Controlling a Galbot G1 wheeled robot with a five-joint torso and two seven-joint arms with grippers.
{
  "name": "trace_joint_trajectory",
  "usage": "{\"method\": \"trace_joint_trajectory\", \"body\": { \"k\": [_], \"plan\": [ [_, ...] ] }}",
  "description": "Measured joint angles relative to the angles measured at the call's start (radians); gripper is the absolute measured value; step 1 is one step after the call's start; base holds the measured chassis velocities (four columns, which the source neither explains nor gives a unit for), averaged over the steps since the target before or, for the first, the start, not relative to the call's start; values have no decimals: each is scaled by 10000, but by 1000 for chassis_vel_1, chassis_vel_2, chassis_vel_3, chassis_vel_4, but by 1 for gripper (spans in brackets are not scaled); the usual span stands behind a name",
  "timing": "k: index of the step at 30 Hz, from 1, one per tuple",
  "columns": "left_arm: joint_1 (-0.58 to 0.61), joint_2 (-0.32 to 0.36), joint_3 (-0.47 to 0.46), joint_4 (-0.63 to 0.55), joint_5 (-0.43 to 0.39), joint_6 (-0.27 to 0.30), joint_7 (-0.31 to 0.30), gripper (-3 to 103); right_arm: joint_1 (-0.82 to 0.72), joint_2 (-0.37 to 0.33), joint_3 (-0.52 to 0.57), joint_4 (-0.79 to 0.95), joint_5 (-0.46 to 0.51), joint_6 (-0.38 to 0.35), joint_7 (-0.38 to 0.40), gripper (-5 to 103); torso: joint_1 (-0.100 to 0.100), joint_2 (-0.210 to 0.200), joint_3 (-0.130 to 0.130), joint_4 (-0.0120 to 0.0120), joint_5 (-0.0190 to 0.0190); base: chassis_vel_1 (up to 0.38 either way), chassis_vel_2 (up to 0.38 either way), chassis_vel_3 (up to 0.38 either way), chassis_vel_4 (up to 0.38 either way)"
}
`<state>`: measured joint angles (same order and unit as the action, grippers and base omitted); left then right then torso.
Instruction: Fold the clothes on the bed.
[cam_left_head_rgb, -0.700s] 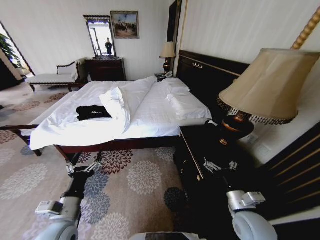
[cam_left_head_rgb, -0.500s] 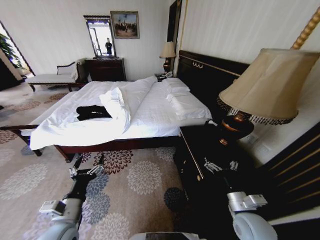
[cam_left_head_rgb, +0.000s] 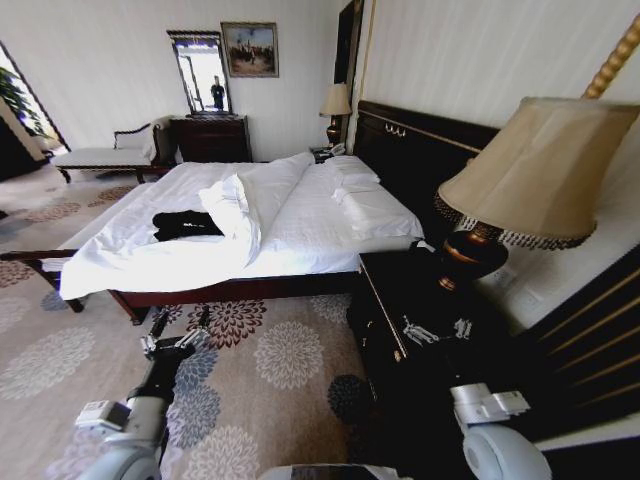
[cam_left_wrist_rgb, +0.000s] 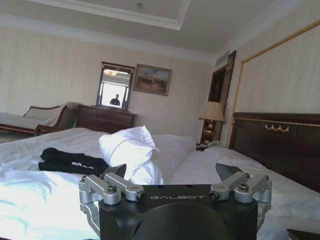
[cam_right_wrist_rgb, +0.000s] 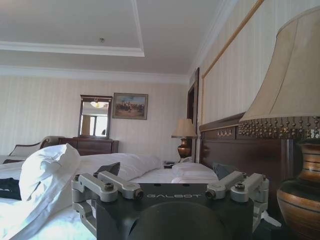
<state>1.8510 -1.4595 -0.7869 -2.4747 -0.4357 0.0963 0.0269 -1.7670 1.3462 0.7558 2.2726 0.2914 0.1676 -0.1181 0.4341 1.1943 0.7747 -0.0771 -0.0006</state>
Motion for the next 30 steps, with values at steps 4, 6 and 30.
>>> {"method": "trace_joint_trajectory", "body": {
  "k": [4,6,30],
  "plan": [
    [190,46,-146,29,-175,-160,88,100,-47,69,-31,36,0,-1,-9,100,-1,0,0,1,-2,0,0,0,0],
    [225,46,-152,9,-174,-182,100,100,-65,71,-31,48,8,5,-9,100,-1,0,0,1,-2,0,0,0,0],
    [328,99,-198,-181,-60,-215,130,100,-2,83,-50,22,399,131,-56,100,0,0,0,1,-1,-4,6,5,-8]
  ]
}}
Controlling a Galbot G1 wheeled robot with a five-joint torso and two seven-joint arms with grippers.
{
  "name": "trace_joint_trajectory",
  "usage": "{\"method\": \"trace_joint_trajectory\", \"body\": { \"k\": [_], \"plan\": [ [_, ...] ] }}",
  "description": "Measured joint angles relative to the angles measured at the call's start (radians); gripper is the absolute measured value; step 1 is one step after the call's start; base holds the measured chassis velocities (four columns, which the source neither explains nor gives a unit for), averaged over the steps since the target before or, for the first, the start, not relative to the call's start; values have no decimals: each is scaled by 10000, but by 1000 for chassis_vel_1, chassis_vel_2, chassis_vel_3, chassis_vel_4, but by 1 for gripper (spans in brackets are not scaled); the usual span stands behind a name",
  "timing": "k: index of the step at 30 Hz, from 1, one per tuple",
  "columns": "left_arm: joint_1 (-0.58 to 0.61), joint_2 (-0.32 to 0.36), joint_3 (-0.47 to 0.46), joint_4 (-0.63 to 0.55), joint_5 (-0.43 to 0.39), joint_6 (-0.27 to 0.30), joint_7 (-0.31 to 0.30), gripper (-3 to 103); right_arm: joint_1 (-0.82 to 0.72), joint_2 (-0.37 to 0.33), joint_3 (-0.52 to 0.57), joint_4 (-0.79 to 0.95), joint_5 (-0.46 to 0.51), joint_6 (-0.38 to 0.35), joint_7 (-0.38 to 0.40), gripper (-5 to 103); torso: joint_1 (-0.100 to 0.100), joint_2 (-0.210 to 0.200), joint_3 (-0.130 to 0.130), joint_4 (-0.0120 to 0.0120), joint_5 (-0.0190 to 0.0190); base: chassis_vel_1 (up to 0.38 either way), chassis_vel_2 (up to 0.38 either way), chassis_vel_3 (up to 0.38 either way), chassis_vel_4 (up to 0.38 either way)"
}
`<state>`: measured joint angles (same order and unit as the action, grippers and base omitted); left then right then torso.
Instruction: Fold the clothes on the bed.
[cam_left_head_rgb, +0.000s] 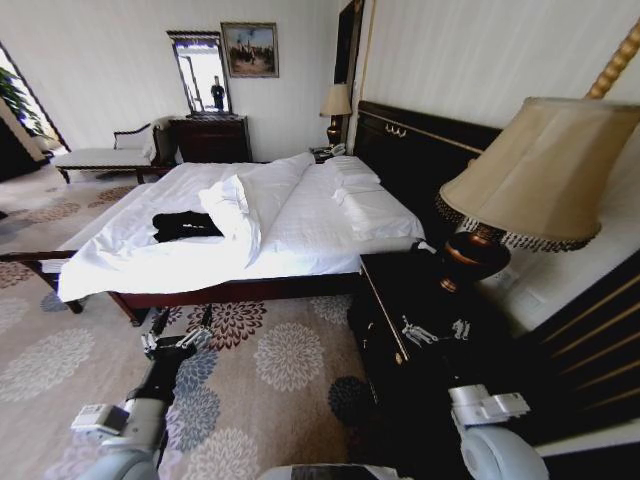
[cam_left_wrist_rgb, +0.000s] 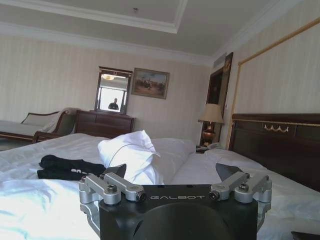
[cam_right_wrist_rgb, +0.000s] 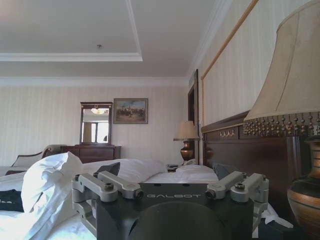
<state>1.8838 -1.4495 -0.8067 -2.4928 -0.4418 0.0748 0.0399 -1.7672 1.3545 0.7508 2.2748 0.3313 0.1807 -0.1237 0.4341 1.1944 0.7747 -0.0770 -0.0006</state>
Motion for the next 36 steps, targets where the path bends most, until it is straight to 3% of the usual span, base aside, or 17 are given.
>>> {"method": "trace_joint_trajectory", "body": {
  "k": [11,15,21,25,36],
  "plan": [
    [-48,7,-232,23,704,-393,236,100,-64,-177,14,-95,-92,-70,-184,100,0,0,0,0,-1,-5,9,8,-7],
    [-38,-35,-235,-50,696,-490,323,100,-224,-405,-50,47,162,-948,472,100,0,0,0,0,0,0,0,0,0],
    [31,-121,-79,-15,537,-683,452,100,-384,-540,22,207,448,-1530,722,100,-1,1,-1,-1,0,-45,45,46,-57],
    [8,-156,-30,11,91,-729,492,100,-439,-543,8,269,497,-1577,752,100,-1,0,0,0,0,-92,87,84,-83],
    [76,-214,18,286,215,-629,462,100,-468,-453,-18,362,366,-1313,604,100,1,0,0,0,-1,-110,112,117,-105]
  ]
}}
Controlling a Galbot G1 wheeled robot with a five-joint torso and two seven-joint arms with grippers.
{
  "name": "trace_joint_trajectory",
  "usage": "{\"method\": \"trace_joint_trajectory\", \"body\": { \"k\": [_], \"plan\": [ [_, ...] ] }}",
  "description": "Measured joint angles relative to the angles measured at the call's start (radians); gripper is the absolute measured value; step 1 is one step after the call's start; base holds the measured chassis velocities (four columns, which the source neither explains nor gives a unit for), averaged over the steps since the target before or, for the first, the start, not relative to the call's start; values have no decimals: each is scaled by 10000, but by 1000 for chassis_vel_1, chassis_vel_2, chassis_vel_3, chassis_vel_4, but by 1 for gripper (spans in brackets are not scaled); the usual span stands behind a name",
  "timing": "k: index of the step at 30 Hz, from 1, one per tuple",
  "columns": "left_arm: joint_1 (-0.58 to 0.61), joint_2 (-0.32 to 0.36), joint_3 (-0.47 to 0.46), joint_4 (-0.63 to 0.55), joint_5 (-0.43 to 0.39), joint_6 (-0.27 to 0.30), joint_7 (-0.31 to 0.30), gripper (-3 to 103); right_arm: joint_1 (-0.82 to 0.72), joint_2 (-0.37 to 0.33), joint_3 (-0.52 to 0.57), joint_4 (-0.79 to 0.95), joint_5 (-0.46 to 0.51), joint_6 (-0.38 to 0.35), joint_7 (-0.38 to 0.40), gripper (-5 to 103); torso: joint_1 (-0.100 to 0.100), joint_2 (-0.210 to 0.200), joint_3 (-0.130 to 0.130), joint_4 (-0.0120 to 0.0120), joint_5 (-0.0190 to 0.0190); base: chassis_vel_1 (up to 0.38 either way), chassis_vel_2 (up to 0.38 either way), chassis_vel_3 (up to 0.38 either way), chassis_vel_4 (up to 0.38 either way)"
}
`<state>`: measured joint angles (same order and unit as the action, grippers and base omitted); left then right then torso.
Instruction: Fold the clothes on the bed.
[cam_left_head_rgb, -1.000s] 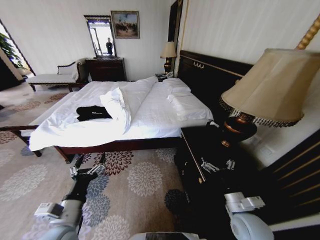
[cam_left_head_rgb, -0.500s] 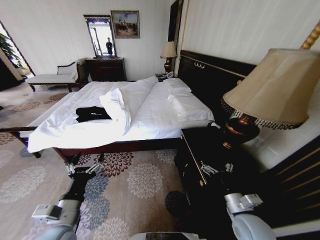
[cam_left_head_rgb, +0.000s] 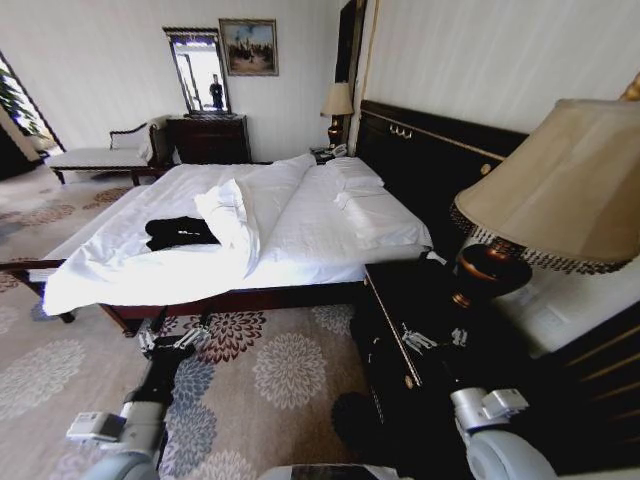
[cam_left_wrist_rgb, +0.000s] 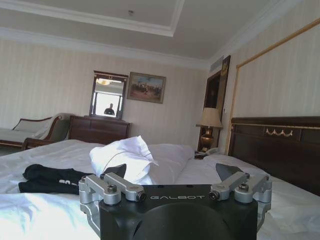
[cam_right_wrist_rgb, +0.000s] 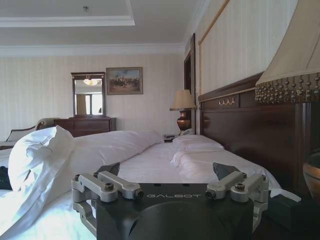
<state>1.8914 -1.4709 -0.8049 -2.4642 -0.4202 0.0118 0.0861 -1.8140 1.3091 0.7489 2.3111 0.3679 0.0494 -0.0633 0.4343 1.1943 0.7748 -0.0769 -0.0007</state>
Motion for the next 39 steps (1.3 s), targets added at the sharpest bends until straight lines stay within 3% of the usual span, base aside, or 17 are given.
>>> {"method": "trace_joint_trajectory", "body": {
  "k": [7,17,39],
  "plan": [
    [80,26,-85,-11,143,447,-245,100,-19,66,1,66,-126,137,-127,100,-1,0,0,-1,1,-97,83,83,-89],
    [128,35,-89,-114,720,469,-256,100,-27,130,4,113,-227,240,-194,100,-1,0,-1,0,0,-84,92,79,-90],
    [154,-41,23,-58,790,473,-248,100,34,168,-95,-42,-424,292,-266,100,-1,0,0,-1,0,-93,94,90,-93]
  ]
}}
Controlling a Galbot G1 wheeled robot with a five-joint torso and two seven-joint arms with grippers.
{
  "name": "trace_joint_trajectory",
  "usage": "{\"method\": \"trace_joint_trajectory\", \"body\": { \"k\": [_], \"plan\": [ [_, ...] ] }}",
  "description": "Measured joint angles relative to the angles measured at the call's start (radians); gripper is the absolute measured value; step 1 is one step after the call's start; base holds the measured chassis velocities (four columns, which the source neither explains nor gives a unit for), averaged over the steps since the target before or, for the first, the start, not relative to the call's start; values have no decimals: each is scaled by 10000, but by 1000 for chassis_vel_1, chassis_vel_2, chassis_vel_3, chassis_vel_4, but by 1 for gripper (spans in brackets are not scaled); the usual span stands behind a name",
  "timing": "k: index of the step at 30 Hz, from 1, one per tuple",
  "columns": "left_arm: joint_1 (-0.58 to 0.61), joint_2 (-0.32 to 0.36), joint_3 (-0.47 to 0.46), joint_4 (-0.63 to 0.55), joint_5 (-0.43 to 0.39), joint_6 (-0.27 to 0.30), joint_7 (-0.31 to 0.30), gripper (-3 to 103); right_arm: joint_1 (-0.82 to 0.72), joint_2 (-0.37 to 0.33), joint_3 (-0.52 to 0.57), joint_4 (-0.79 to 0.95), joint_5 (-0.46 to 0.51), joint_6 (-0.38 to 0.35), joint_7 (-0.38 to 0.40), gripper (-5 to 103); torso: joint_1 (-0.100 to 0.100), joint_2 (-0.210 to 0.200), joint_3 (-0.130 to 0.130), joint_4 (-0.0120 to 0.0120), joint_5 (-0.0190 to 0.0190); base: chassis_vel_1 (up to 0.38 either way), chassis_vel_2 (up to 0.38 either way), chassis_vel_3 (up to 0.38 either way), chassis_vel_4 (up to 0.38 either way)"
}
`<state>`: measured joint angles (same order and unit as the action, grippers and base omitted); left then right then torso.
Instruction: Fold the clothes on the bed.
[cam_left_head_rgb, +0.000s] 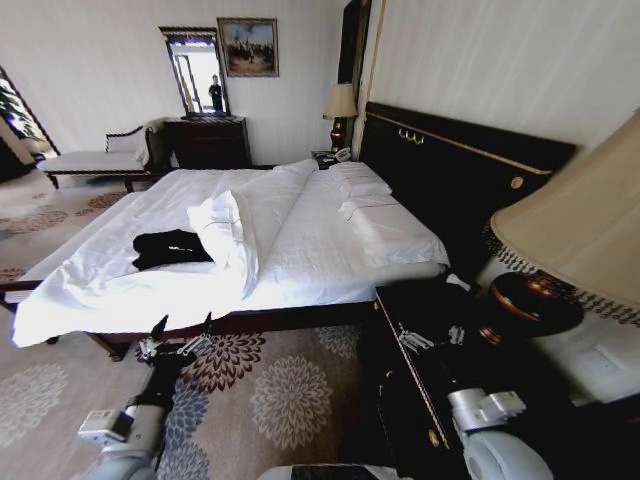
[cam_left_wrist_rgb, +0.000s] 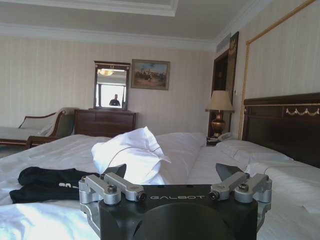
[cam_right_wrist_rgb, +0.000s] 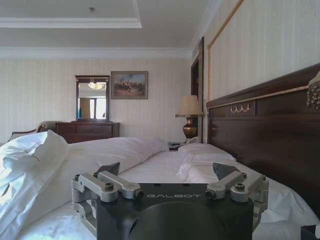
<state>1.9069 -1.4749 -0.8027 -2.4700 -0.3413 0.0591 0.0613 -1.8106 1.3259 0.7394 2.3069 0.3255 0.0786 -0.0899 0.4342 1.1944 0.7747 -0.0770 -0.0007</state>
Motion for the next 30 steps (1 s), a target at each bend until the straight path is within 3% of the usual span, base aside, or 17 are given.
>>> {"method": "trace_joint_trajectory", "body": {
  "k": [20,30],
  "plan": [
    [182,59,58,26,51,-352,282,100,259,6,278,-36,-653,52,131,100,0,0,0,0,0,-107,105,108,-107],
    [311,110,175,-274,-339,-804,463,100,687,-330,453,-301,285,-341,574,100,0,0,0,-1,2,-99,94,90,-98]
  ]
}}
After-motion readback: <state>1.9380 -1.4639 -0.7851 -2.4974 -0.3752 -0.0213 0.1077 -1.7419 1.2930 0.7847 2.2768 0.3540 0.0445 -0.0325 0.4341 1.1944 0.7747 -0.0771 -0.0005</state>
